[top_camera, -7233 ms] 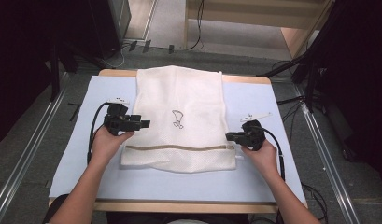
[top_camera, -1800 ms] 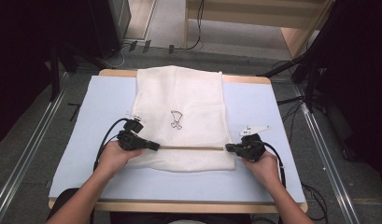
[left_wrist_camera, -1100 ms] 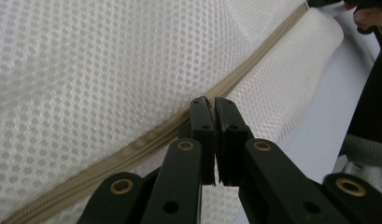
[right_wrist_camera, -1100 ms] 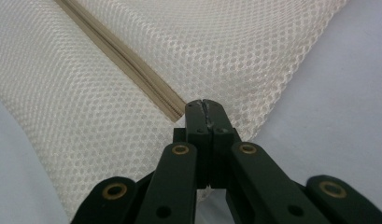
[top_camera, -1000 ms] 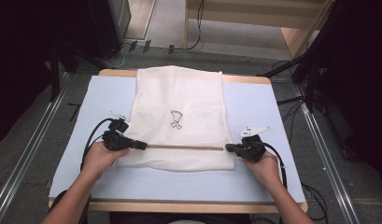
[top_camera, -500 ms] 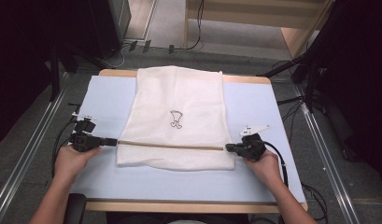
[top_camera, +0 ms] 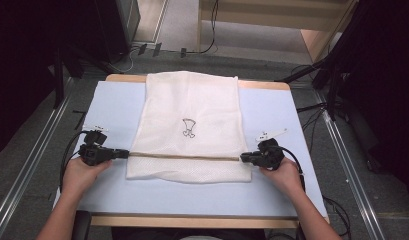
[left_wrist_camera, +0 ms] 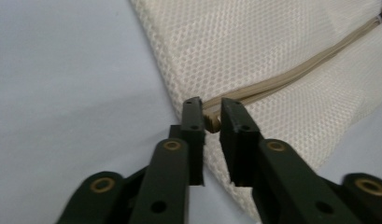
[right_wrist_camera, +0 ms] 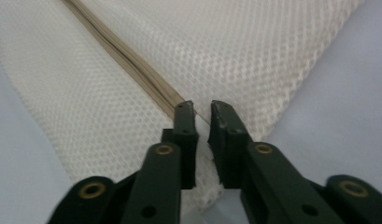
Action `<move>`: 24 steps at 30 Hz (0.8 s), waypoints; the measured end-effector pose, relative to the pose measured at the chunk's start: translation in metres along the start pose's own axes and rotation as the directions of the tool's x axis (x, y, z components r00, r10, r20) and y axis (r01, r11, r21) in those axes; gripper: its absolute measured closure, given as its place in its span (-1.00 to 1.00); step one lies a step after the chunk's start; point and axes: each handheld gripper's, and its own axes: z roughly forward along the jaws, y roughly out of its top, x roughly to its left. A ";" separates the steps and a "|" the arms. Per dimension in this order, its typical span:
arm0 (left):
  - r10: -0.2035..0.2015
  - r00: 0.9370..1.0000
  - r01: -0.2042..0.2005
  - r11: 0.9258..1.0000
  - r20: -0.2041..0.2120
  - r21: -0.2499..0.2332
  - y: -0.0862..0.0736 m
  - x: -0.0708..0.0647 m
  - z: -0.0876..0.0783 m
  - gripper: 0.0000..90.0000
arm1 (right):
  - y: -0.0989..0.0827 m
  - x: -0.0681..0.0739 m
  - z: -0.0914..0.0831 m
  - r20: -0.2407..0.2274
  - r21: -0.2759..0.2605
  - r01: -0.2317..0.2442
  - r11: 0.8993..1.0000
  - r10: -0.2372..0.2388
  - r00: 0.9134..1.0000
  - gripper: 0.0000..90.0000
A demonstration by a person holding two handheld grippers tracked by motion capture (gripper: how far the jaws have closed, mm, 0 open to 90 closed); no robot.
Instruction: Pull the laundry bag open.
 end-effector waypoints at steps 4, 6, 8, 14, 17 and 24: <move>0.061 0.998 -0.063 0.997 -0.028 -0.052 0.003 -0.006 -0.002 0.34 | 0.001 -0.001 -0.003 0.027 -0.054 -0.002 0.999 0.003 1.000 0.49; 0.080 0.995 -0.085 0.994 -0.059 -0.074 0.003 -0.007 -0.002 0.16 | 0.002 -0.005 -0.006 0.030 -0.085 -0.017 0.996 0.020 0.999 0.41; 0.090 0.992 -0.098 0.990 -0.090 -0.098 0.004 -0.006 -0.005 0.03 | 0.001 -0.008 -0.010 0.040 -0.108 -0.026 0.994 0.031 0.999 0.37; 0.082 0.988 -0.099 0.987 -0.127 -0.131 0.003 0.004 -0.010 -0.10 | -0.004 -0.022 -0.018 0.087 -0.156 -0.077 0.985 0.091 0.992 0.25; 0.074 0.989 -0.091 0.987 -0.129 -0.134 0.003 0.006 -0.011 -0.11 | -0.006 -0.027 -0.020 0.093 -0.158 -0.086 0.984 0.102 0.990 0.25; 0.069 0.985 -0.092 0.985 -0.158 -0.143 0.000 0.014 -0.015 -0.18 | -0.012 -0.041 -0.025 0.141 -0.176 -0.104 0.979 0.130 0.981 0.15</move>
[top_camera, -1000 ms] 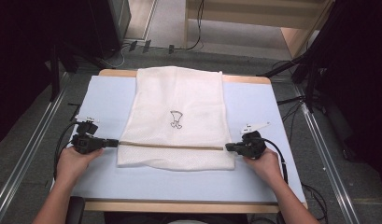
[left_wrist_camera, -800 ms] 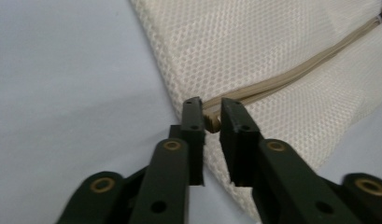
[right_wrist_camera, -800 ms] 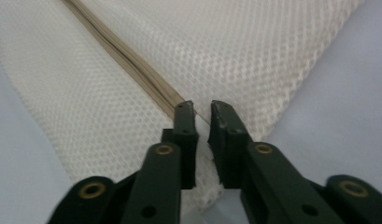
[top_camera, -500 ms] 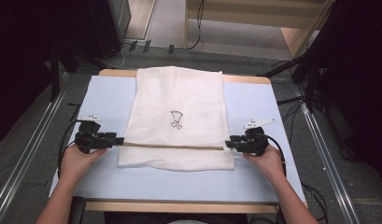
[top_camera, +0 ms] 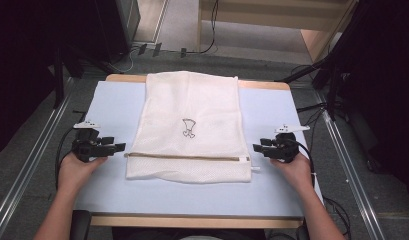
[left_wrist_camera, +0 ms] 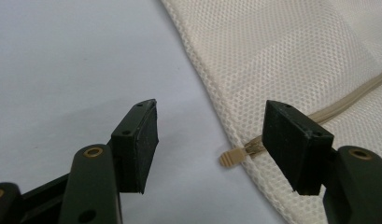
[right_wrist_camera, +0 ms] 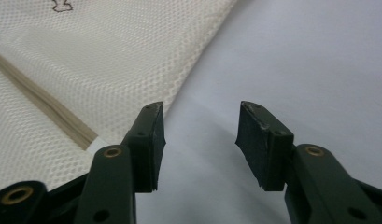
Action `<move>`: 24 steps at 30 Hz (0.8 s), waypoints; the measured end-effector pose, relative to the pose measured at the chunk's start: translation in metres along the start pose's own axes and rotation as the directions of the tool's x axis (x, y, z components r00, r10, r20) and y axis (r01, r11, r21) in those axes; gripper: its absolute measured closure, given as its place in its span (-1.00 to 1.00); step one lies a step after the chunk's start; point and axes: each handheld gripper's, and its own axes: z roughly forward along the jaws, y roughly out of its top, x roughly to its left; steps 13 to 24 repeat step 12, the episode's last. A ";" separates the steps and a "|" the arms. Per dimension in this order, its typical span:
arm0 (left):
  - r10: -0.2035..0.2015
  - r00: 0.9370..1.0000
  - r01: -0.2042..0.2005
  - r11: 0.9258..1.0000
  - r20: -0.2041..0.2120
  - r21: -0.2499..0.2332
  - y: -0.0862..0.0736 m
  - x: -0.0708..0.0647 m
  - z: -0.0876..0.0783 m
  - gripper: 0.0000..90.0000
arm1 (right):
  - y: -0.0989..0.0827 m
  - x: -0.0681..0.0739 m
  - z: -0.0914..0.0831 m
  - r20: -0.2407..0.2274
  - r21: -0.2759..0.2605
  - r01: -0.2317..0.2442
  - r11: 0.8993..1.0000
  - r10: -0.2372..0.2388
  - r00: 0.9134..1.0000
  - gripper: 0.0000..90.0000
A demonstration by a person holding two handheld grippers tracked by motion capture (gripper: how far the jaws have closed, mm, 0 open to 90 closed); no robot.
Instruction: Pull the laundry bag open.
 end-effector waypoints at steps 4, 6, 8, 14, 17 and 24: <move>-0.025 1.000 0.025 1.000 -0.017 0.003 -0.001 0.005 -0.002 -0.18 | -0.002 -0.006 -0.001 0.023 0.005 -0.011 1.000 0.011 1.000 0.10; -0.037 0.999 0.037 0.999 -0.020 0.009 -0.002 0.007 -0.002 -0.18 | -0.002 -0.005 -0.001 0.026 0.007 -0.012 1.000 0.012 1.000 0.10; -0.035 0.999 0.036 0.999 -0.022 0.009 -0.002 0.007 -0.001 -0.18 | -0.002 -0.005 -0.001 0.027 0.010 -0.011 1.000 0.011 1.000 0.10; -0.035 0.999 0.035 0.999 -0.020 0.008 -0.001 0.007 0.000 -0.19 | -0.003 -0.006 0.000 0.029 0.017 -0.006 1.000 0.005 1.000 0.10; -0.035 0.999 0.035 0.999 -0.020 0.008 -0.001 0.007 0.000 -0.19 | -0.003 -0.006 0.000 0.029 0.017 -0.006 1.000 0.005 1.000 0.10; -0.035 0.999 0.035 0.999 -0.020 0.008 -0.001 0.007 0.000 -0.19 | -0.003 -0.006 0.000 0.029 0.017 -0.006 1.000 0.005 1.000 0.10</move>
